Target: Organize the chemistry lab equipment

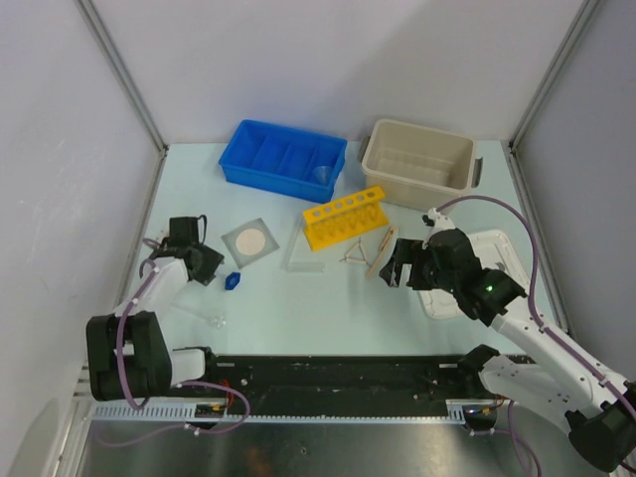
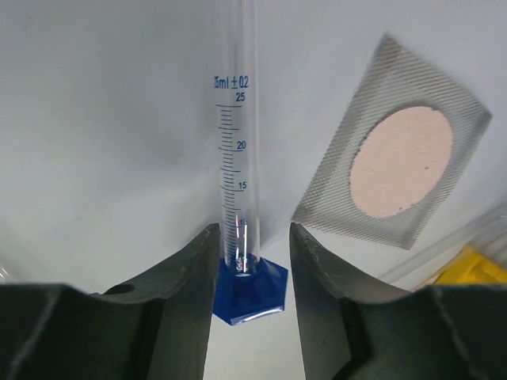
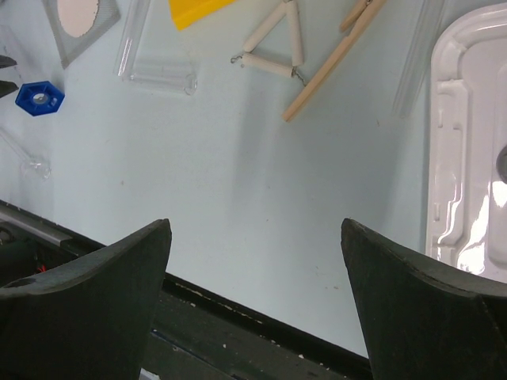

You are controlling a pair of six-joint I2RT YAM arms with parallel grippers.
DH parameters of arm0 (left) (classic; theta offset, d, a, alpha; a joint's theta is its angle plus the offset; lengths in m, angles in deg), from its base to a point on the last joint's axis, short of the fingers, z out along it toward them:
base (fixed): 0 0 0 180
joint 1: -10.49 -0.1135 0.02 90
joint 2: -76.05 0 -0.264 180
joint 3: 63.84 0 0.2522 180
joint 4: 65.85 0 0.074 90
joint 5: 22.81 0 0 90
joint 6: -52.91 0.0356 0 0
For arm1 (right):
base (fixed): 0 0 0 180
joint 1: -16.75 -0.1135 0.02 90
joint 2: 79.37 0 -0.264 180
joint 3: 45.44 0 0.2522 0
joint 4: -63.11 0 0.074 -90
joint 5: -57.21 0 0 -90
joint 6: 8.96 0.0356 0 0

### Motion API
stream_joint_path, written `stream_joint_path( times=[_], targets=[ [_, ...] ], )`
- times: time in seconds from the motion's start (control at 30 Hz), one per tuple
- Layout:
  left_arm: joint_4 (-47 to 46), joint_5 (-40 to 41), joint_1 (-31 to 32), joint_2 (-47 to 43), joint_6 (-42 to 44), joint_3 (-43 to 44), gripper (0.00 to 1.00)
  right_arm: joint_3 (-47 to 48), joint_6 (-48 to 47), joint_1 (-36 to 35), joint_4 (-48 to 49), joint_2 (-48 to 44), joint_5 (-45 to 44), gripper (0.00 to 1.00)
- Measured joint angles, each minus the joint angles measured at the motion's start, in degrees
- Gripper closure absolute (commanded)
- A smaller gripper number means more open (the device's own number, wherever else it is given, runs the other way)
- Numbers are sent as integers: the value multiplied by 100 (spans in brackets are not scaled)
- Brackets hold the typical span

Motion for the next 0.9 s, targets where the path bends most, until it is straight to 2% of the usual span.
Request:
stream_joint_path(
  times=[0.43,0.67,0.9],
  targets=[
    [2,-31,0,616,33,-20,55,-24,0,0,92,-11,4,7],
    [-11,-37,52,719,24,-44,62,-24,-2,0,114,-7,7,7],
    [4,-35,232,592,11,-184,73,-24,-2,0,116,9,9,7]
  ],
)
